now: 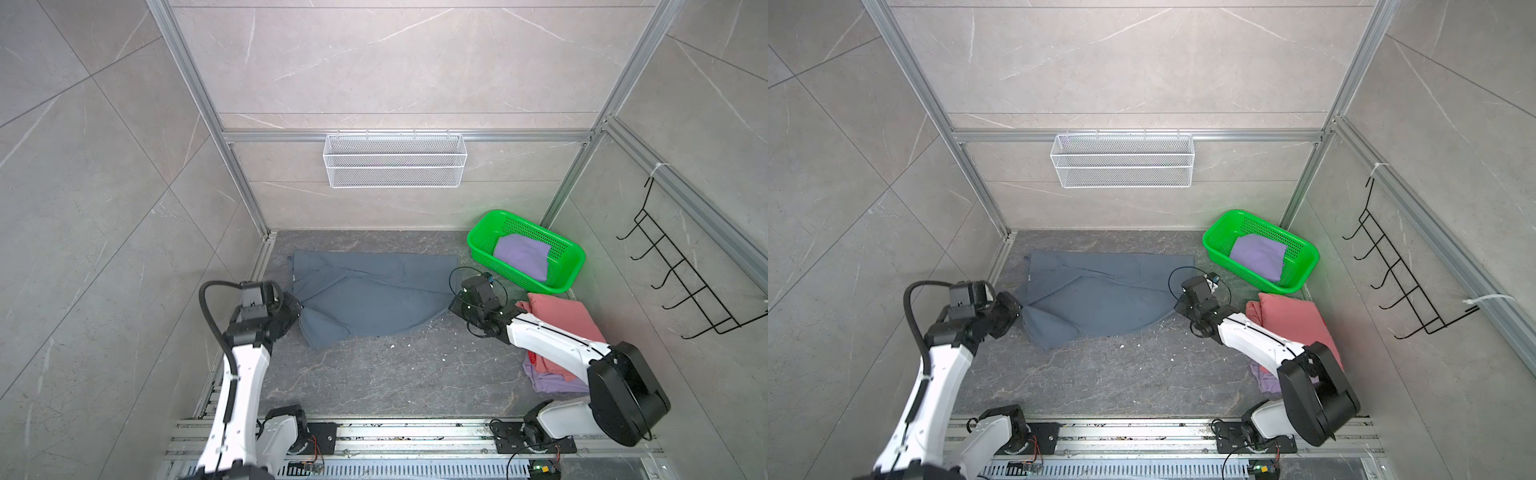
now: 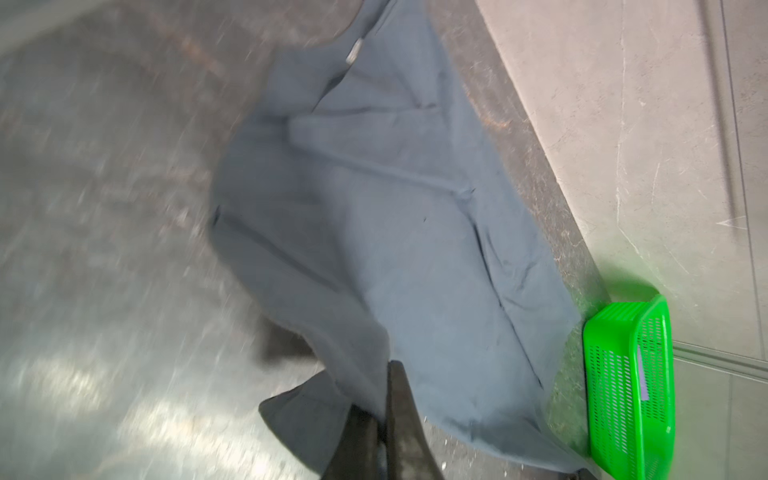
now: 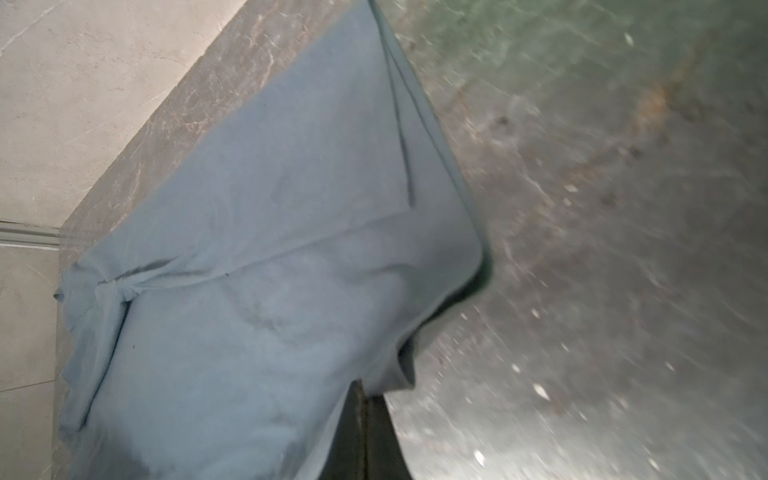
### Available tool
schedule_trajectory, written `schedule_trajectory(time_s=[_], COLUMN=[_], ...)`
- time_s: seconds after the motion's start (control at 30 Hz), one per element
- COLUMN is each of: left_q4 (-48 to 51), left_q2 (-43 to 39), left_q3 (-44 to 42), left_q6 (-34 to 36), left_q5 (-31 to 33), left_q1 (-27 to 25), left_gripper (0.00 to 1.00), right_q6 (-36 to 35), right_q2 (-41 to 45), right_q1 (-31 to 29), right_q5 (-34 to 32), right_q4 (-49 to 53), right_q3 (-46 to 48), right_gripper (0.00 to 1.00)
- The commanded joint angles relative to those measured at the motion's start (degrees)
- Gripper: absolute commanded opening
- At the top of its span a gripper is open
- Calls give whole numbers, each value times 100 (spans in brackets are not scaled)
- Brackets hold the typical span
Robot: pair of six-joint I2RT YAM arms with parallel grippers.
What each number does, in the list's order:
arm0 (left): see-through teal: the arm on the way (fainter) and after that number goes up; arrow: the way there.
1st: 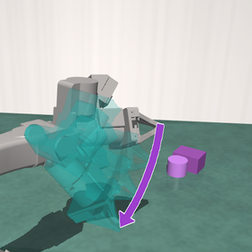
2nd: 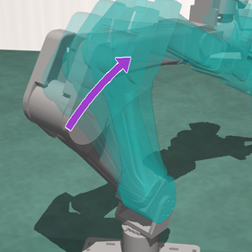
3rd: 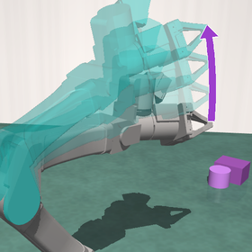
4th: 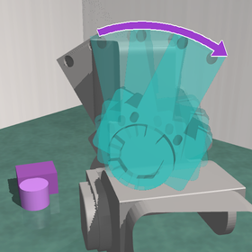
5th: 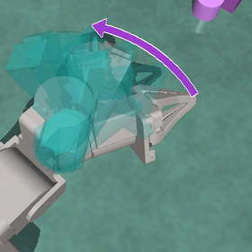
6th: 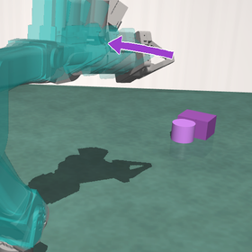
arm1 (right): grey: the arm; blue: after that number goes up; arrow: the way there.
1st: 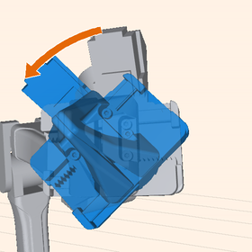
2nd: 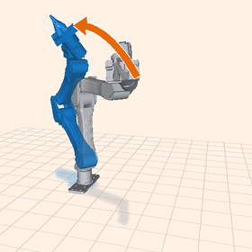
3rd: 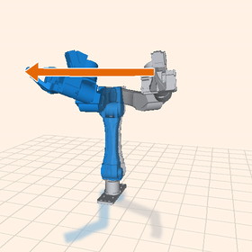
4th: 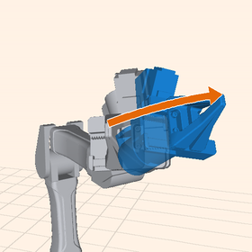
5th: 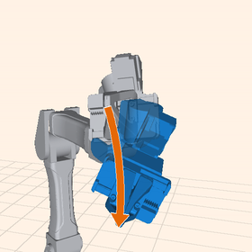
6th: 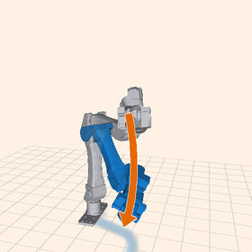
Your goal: Fold and stack the t-shirts
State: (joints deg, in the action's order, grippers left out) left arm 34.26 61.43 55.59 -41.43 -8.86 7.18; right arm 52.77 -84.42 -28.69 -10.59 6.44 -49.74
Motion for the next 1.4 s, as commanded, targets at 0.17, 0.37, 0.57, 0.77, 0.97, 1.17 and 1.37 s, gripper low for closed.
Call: schedule_trajectory(time_s=[0.17, 0.37, 0.57, 0.77, 0.97, 1.17, 1.37], left_q4=[-911, -1073, -1365, -1594, -1463, -1222, -1150], left_q2=[1516, 2576, 3404, 4150, 5145, 5188, 4466], left_q3=[1517, 2151, 2428, 2865, 3918, 4391, 3513], left_q6=[820, 1370, 1397, 1379, 1386, 1370, 1051], left_q5=[-253, -401, -632, -1078, -1634, -1412, -1081], left_q1=[161, 186, 521, 703, 843, 941, 774], left_gripper=[0, 0, 0, 0, 39, 67, 69], right_q6=[-121, -189, -118, -94, -293, -942, -1273], right_q2=[-762, -1615, -2328, -2829, -3208, -2774, -2518], right_q1=[601, 817, 993, 1112, 1233, 1224, 1025], right_q5=[-69, 65, 52, 88, 449, 713, 769], right_q4=[-88, -6, 38, 193, -220, -493, -263], right_q3=[-801, -1641, -2255, -2718, -2984, -2878, -2966], right_gripper=[0, 0, 0, 0, 34, 56, 57])
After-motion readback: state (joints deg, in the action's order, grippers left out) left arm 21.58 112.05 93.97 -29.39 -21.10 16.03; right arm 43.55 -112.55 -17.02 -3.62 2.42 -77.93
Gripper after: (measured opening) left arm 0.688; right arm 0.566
